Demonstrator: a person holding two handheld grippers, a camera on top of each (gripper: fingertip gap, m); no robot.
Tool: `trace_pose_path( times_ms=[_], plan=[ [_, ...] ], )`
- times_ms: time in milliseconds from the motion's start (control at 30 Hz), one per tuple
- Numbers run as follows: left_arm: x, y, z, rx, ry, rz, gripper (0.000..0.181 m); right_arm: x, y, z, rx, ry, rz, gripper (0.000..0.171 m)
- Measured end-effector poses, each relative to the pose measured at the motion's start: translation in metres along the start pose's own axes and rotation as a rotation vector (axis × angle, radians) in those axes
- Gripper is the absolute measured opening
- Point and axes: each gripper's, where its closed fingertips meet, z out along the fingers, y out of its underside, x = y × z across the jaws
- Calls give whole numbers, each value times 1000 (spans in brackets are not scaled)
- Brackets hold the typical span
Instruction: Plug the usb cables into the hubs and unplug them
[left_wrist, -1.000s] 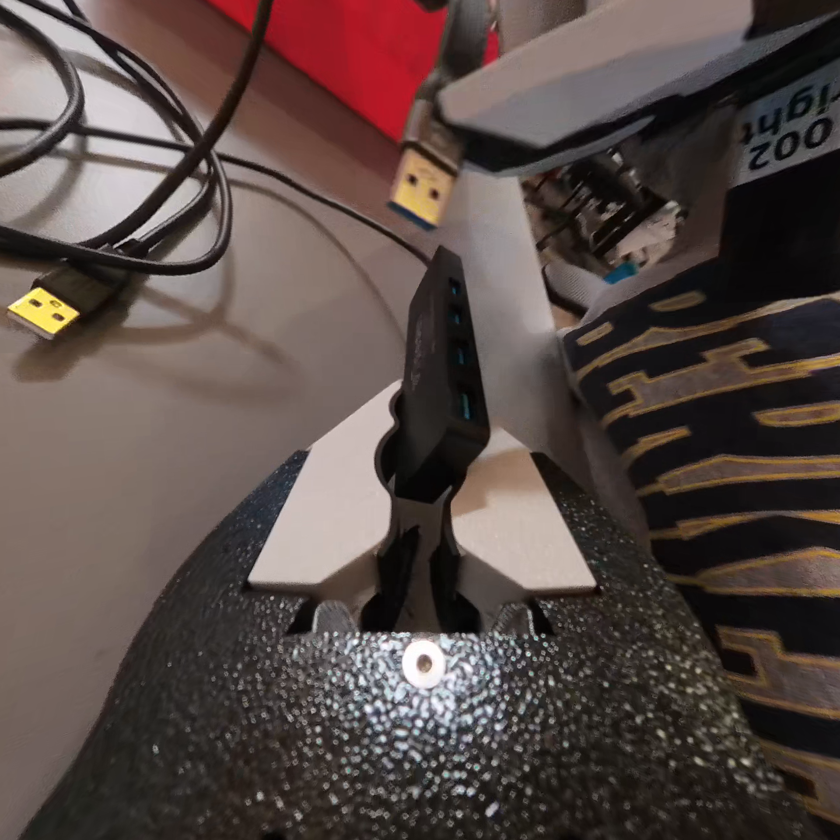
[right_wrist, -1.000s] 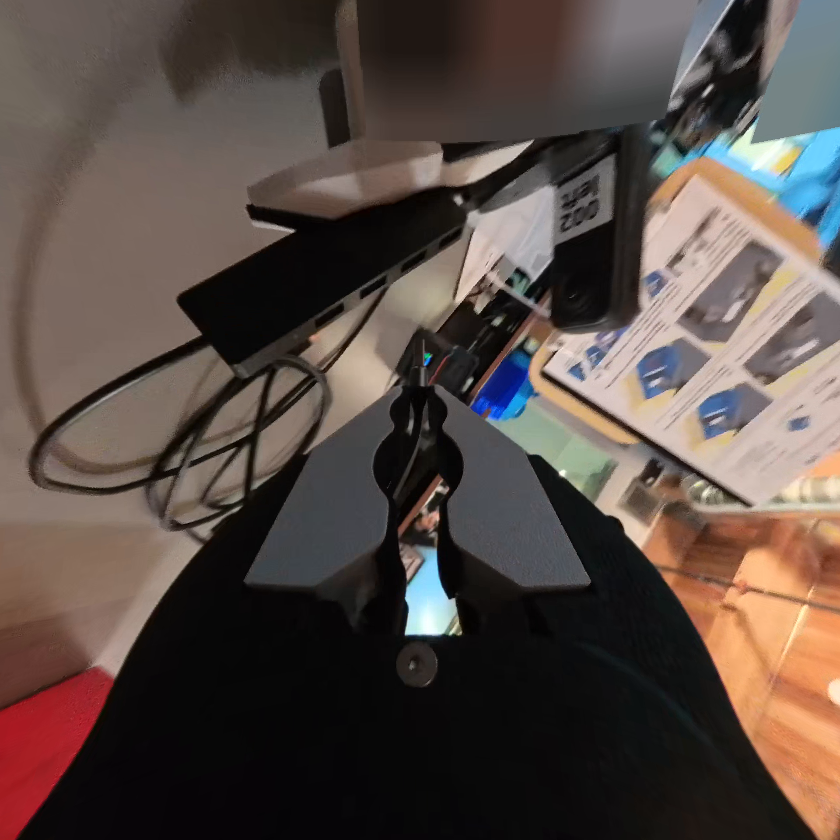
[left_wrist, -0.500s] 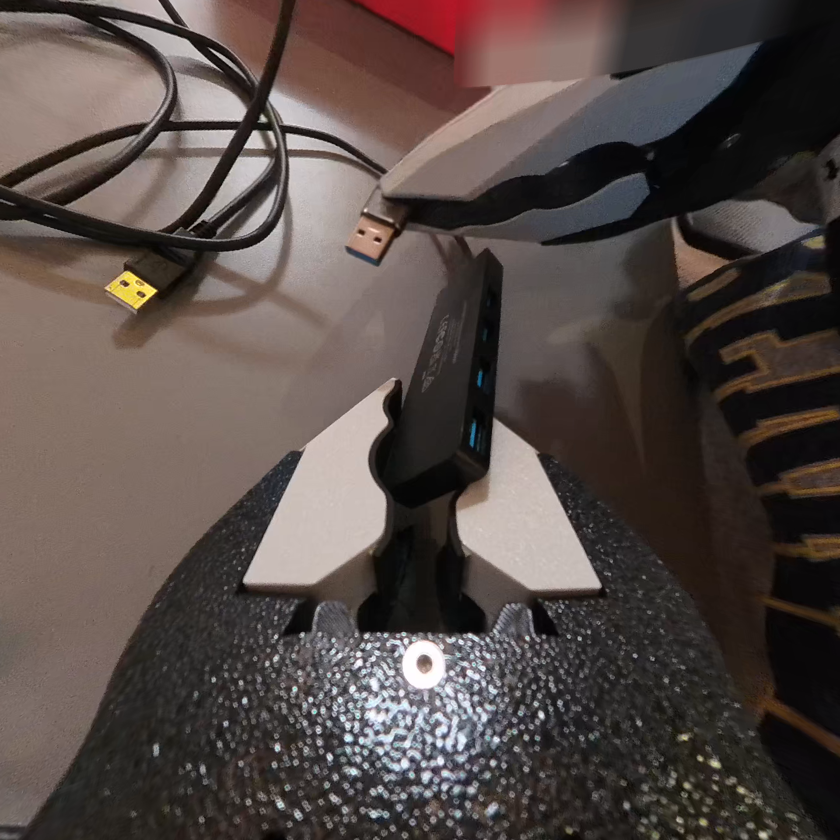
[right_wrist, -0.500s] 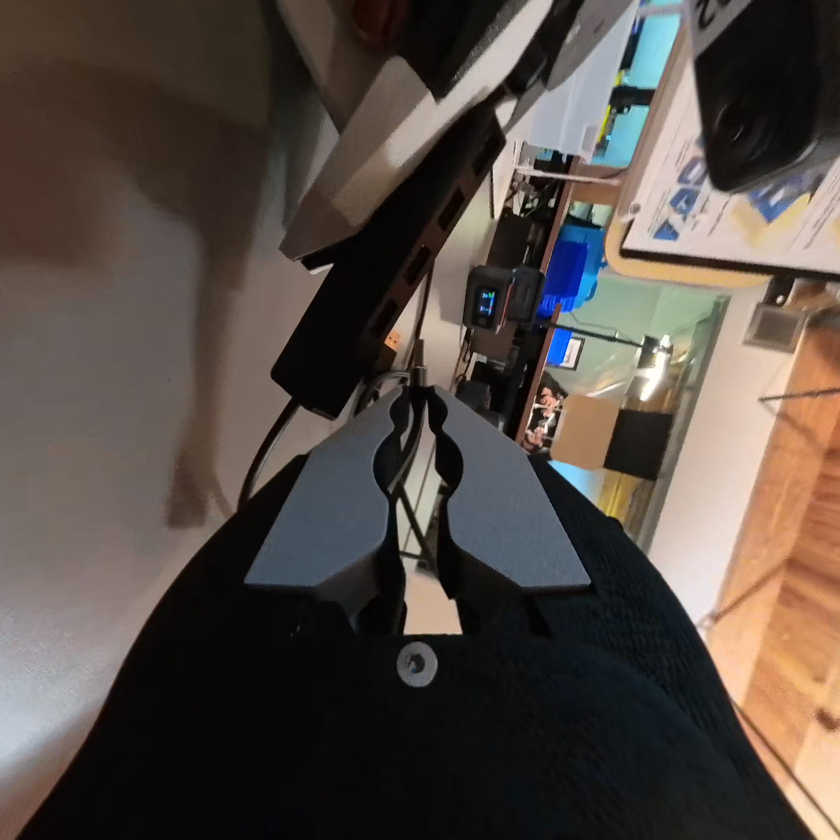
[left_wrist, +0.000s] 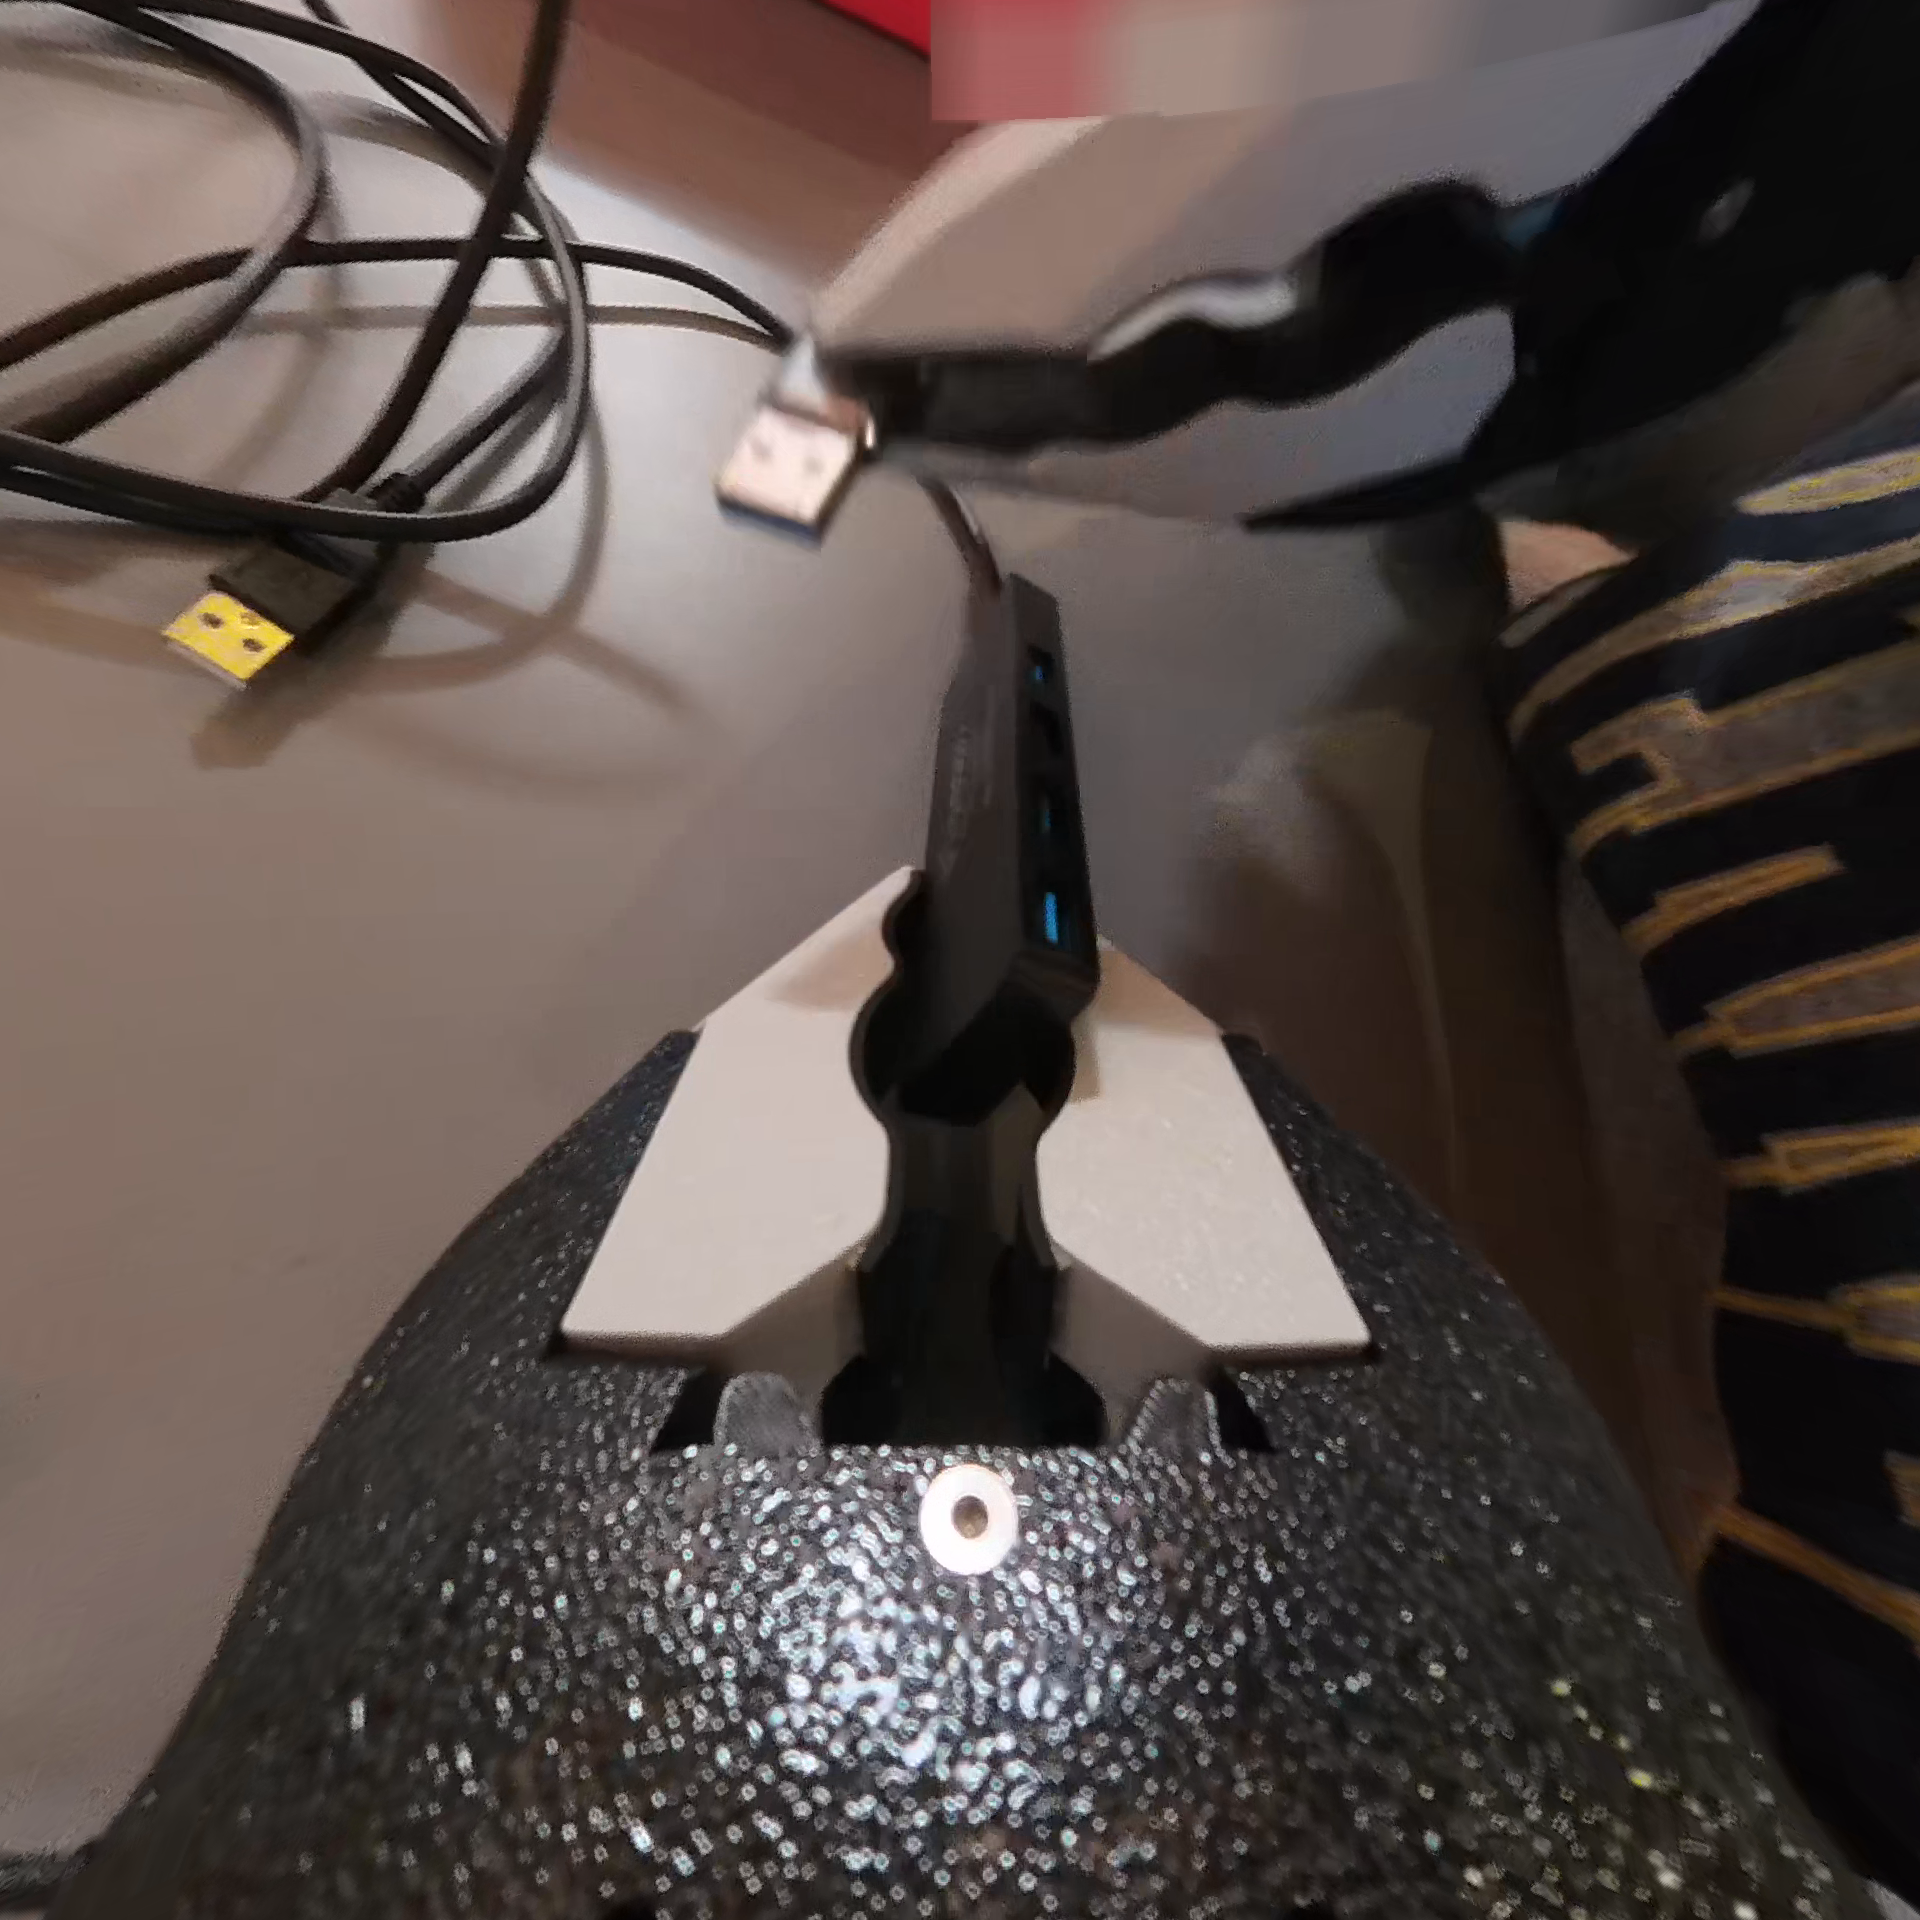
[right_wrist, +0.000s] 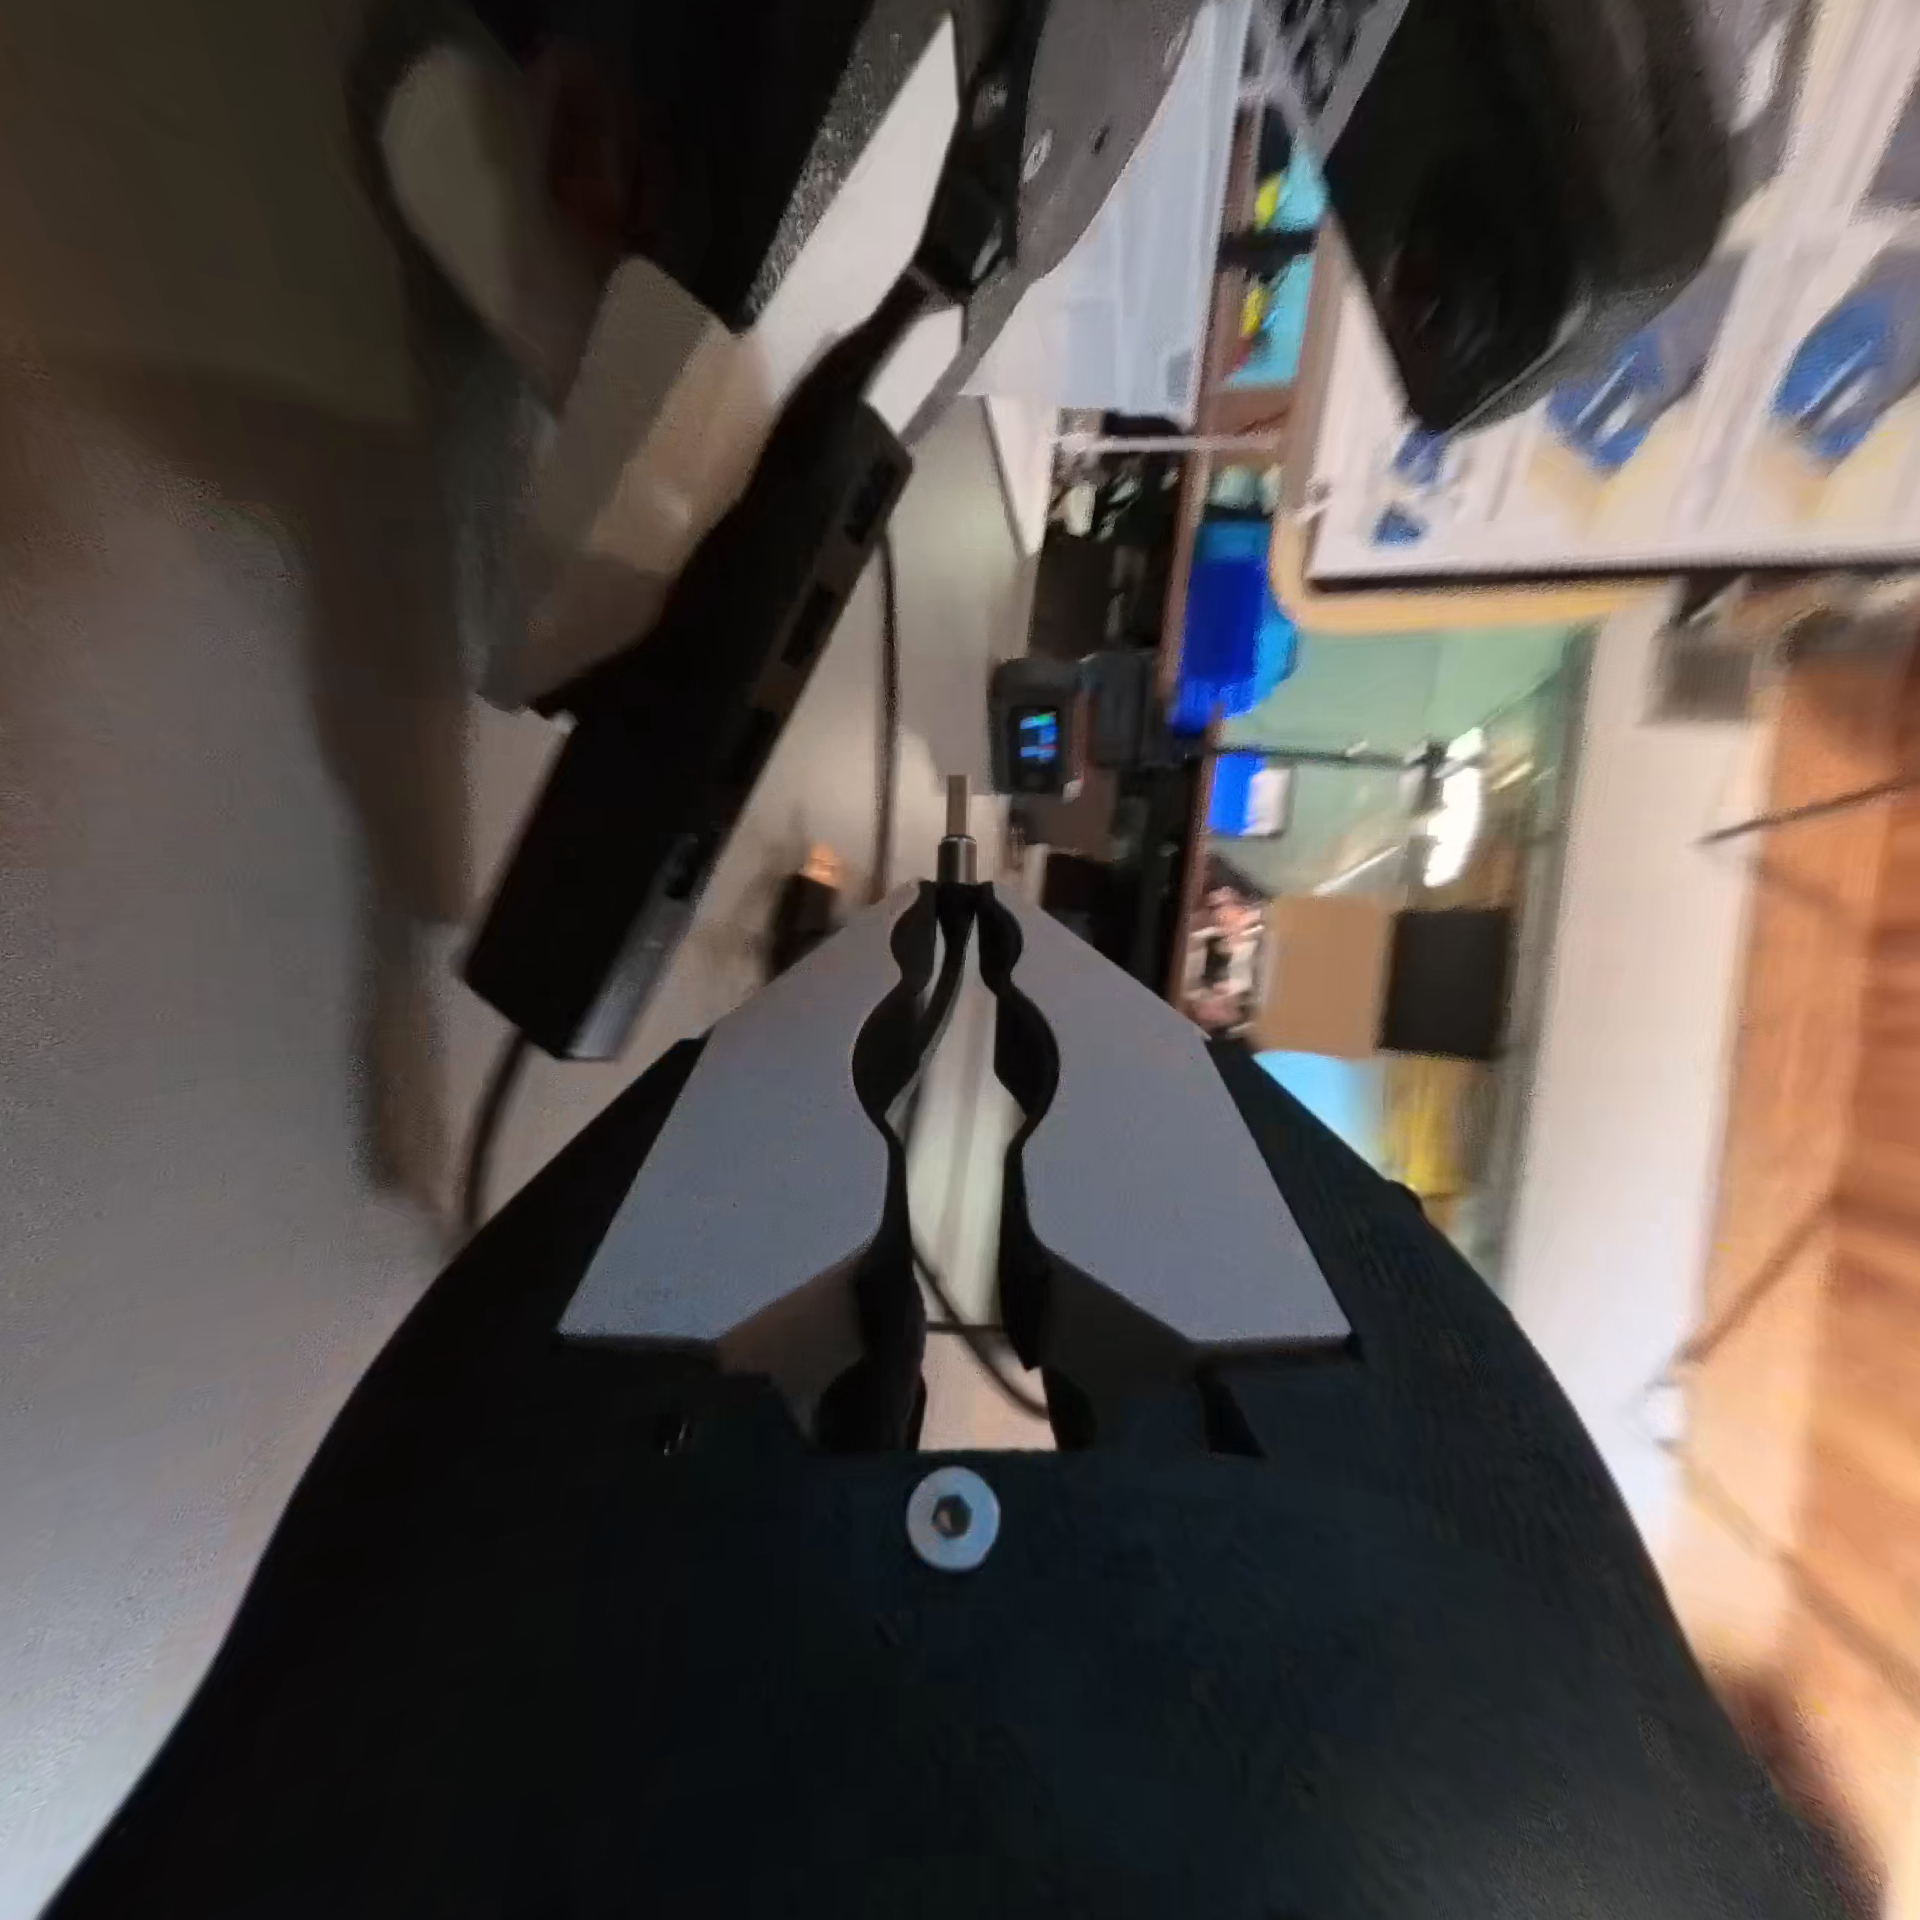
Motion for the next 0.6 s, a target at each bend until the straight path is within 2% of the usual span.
trace_pose_path(
  times_ms=[133,267,367,600],
  plan=[
    [25,0,3,-22,235,-90,10,19,-12,-17,161,32,-341,6],
    [49,-4,-3,-53,498,-157,10,13,-28,-28,376,-20,-618,5],
    [66,0,-9,-139,701,-243,9,5,-40,-34,510,-30,-798,5],
    [72,8,-10,-301,847,-390,9,-16,-37,-39,642,-131,-950,5]
  ],
)
